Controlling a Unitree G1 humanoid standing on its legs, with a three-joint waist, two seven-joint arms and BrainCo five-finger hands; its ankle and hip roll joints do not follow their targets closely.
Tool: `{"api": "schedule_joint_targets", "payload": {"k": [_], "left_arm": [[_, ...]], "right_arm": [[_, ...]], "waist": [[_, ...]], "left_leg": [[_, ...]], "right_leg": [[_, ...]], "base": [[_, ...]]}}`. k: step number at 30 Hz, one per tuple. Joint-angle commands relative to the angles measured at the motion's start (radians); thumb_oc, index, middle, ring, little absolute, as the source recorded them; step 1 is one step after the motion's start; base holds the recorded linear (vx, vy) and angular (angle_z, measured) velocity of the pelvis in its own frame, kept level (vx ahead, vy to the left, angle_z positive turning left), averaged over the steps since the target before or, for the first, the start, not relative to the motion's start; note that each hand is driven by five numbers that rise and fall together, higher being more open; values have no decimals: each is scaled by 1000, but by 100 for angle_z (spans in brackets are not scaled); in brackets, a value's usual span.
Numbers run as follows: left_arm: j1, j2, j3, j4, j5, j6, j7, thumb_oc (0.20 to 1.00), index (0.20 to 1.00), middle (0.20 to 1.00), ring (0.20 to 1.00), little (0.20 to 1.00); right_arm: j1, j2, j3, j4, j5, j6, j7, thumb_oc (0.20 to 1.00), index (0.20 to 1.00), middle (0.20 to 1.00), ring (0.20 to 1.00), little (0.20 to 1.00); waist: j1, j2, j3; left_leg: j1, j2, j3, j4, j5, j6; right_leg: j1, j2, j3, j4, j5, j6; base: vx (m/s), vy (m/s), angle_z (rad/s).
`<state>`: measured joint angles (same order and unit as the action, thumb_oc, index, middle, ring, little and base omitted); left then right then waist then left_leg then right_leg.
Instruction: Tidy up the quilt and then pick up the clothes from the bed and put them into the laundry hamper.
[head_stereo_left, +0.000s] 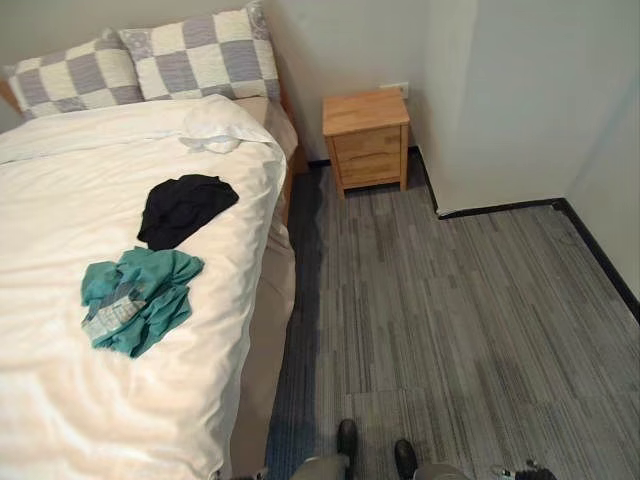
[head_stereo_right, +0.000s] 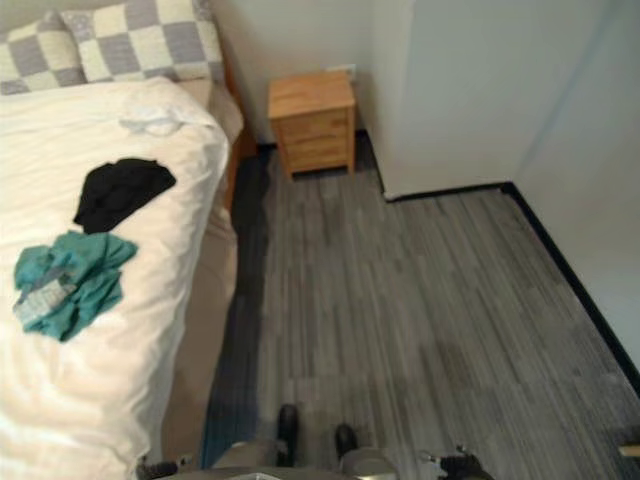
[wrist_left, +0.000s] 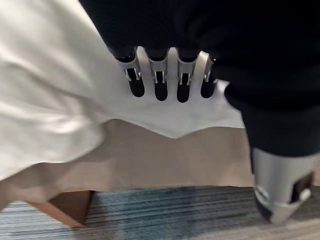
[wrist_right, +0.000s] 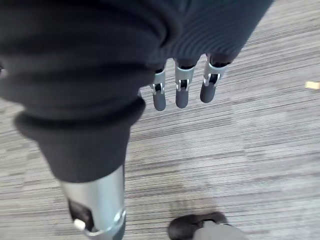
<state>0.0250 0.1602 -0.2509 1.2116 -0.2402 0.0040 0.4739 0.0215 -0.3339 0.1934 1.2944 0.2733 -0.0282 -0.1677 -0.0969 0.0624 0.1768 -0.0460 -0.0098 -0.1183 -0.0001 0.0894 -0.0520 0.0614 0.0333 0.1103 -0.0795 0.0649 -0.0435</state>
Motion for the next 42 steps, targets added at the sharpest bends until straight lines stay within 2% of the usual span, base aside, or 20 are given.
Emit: {"api": "schedule_joint_targets", "payload": {"k": [1, 3, 4, 7, 10, 15, 18, 20, 21, 24, 26, 28, 32, 36, 37, 38, 39, 40, 41, 42], "left_arm": [[-28, 43, -31, -12, 65, -1, 9, 1000, 1000, 1000, 1000, 1000], [-42, 45, -50, -15, 62, -7, 16, 1000, 1000, 1000, 1000, 1000], [-32, 57, 37, 33, -64, -34, -222, 1000, 1000, 1000, 1000, 1000], [-41, 46, 15, 22, -41, -17, -192, 1000, 1000, 1000, 1000, 1000], [-51, 41, 2, 26, -81, 12, -178, 1000, 1000, 1000, 1000, 1000], [-53, 31, 23, 48, -99, 29, -177, 1000, 1000, 1000, 1000, 1000], [-53, 31, 34, 58, -69, 31, -183, 1000, 1000, 1000, 1000, 1000], [-49, 31, 28, 62, -49, 45, -171, 1000, 1000, 1000, 1000, 1000], [-49, 31, 24, 63, -59, 51, -169, 1000, 1000, 1000, 1000, 1000], [-56, 47, 21, 46, -70, 64, -182, 1000, 1000, 1000, 1000, 1000], [-64, 47, 18, 45, -61, 65, -168, 1000, 1000, 1000, 1000, 1000], [-67, 43, 17, 50, -63, 69, -162, 1000, 1000, 1000, 1000, 1000], [-63, 42, 7, 52, -23, 86, -171, 1000, 1000, 1000, 1000, 1000], [-63, 42, 6, 52, -23, 86, -171, 1000, 1000, 1000, 1000, 1000], [-38, 30, 15, 48, -29, 103, -139, 1000, 1000, 1000, 1000, 1000], [-32, 29, 18, 42, -31, 104, -148, 1000, 1000, 1000, 1000, 1000], [-22, 24, 19, 34, -11, 59, -161, 1000, 1000, 1000, 1000, 1000], [-18, 20, 26, 27, -12, 56, -158, 1000, 1000, 1000, 1000, 1000], [-15, 15, 32, 10, -14, 45, -156, 1000, 1000, 1000, 1000, 1000], [-16, 14, 31, 6, -9, 44, -161, 1000, 1000, 1000, 1000, 1000]], "right_arm": [[-10, 33, 1, -33, -62, 8, -11, 1000, 1000, 1000, 1000, 1000], [-8, 44, 11, -30, -51, 4, -32, 1000, 1000, 1000, 1000, 1000], [-29, 103, -44, -47, 65, -29, 93, 1000, 1000, 1000, 1000, 1000], [-33, 99, -32, -56, 62, 3, 90, 1000, 1000, 1000, 1000, 1000], [-33, 93, -38, -42, 78, 31, 96, 1000, 1000, 1000, 1000, 1000], [-34, 93, -41, -23, 61, 33, 72, 1000, 1000, 1000, 1000, 1000], [-33, 100, -48, -24, 68, 22, 62, 1000, 1000, 1000, 1000, 1000], [-27, 100, -49, -46, 80, 33, 62, 1000, 1000, 1000, 1000, 1000], [-26, 99, -51, -50, 76, 38, 63, 1000, 1000, 1000, 1000, 1000], [-20, 104, -49, -44, 73, 46, 58, 1000, 1000, 1000, 1000, 1000], [-18, 103, -54, -32, 65, 62, 72, 1000, 1000, 1000, 1000, 1000], [-5, 109, -63, -25, 51, 63, 76, 1000, 1000, 1000, 1000, 1000], [39, 123, -75, -24, 51, 69, 69, 1000, 1000, 1000, 1000, 1000], [39, 123, -75, -24, 51, 69, 69, 1000, 1000, 1000, 1000, 1000], [60, 121, -88, -14, 3, 121, 60, 1000, 1000, 1000, 1000, 1000], [62, 119, -92, -6, -13, 116, 58, 1000, 1000, 1000, 1000, 1000], [69, 105, -104, 11, 9, 42, 56, 1000, 1000, 1000, 1000, 1000], [64, 96, -104, 7, 4, 36, 56, 1000, 1000, 1000, 1000, 1000], [50, 66, -111, -2, 8, 16, 56, 1000, 1000, 1000, 1000, 1000], [46, 60, -115, -2, 21, 11, 57, 1000, 1000, 1000, 1000, 1000]], "waist": [[2, -25, 38], [-2, -29, 37], [64, -65, -6], [58, -68, -24], [53, -69, -37], [60, -70, -41], [72, -65, -21], [65, -48, 10], [64, -46, 22], [32, -68, 79], [0, -83, 106], [-18, -80, 114], [-55, -82, 122], [-55, -82, 122], [-82, -68, 84], [-90, -61, 63], [-104, -32, 23], [-104, -26, 18], [-85, -50, 19], [-74, -63, 22]], "left_leg": [[32, -30, 35, -5, -43, 43], [36, -28, 48, -7, -48, 47], [38, 1, 82, -71, -84, 56], [54, -10, 82, -87, -85, 53], [62, -16, 82, -86, -88, 53], [54, -26, 87, -58, -98, 64], [15, -42, 93, 6, -117, 101], [7, -38, 107, 38, -126, 133], [5, -39, 118, 47, -132, 137], [39, -52, 133, 72, -178, 122], [69, -63, 122, 81, -211, 120], [96, -65, 104, 86, -231, 123], [168, -75, 61, 136, -308, 136], [168, -74, 61, 137, -309, 136], [264, -44, 82, 197, -386, 101], [299, -29, 77, 217, -378, 79], [328, 44, 93, 322, -251, 23], [315, 71, 107, 387, -180, 9], [120, 85, 112, 644, -71, -1], [46, 69, 110, 698, -52, 3]], "right_leg": [[-76, -76, -17, 66, 34, 162], [-82, -77, -20, 62, 40, 167], [-142, -144, -167, 125, -1, 206], [-120, -124, -159, 84, 8, 199], [-105, -108, -138, 68, 7, 192], [-104, -129, -128, 100, -5, 198], [-132, -176, -138, 242, -53, 203], [-220, -205, -147, 476, 1, 180], [-244, -214, -158, 502, 16, 174], [-326, -187, -204, 310, 70, 204], [-366, -150, -175, 109, 112, 232], [-380, -131, -155, 43, 126, 242], [-394, -126, -111, 14, 149, 248], [-393, -125, -111, 14, 149, 248], [-356, -124, -107, 76, 116, 220], [-363, -125, -93, 118, 112, 212], [-348, -107, -95, 195, 86, 183], [-329, -93, -96, 208, 73, 170], [-246, -86, -75, 205, 40, 123], [-225, -96, -72, 201, 32, 113]], "base": [[14, 43, -39], [-3, 28, -33], [1, 16, -14], [27, 23, -24], [49, 38, -18], [74, 109, 0], [107, 147, -15], [166, 163, -12], [184, 85, -31], [395, -123, -18], [506, -185, 4], [511, -134, 24], [574, -148, 42], [226, -64, 30], [993, -296, -49], [1536, -454, -22], [848, -253, 38], [984, -347, 92], [497, -224, 121], [495, -212, 99]]}}
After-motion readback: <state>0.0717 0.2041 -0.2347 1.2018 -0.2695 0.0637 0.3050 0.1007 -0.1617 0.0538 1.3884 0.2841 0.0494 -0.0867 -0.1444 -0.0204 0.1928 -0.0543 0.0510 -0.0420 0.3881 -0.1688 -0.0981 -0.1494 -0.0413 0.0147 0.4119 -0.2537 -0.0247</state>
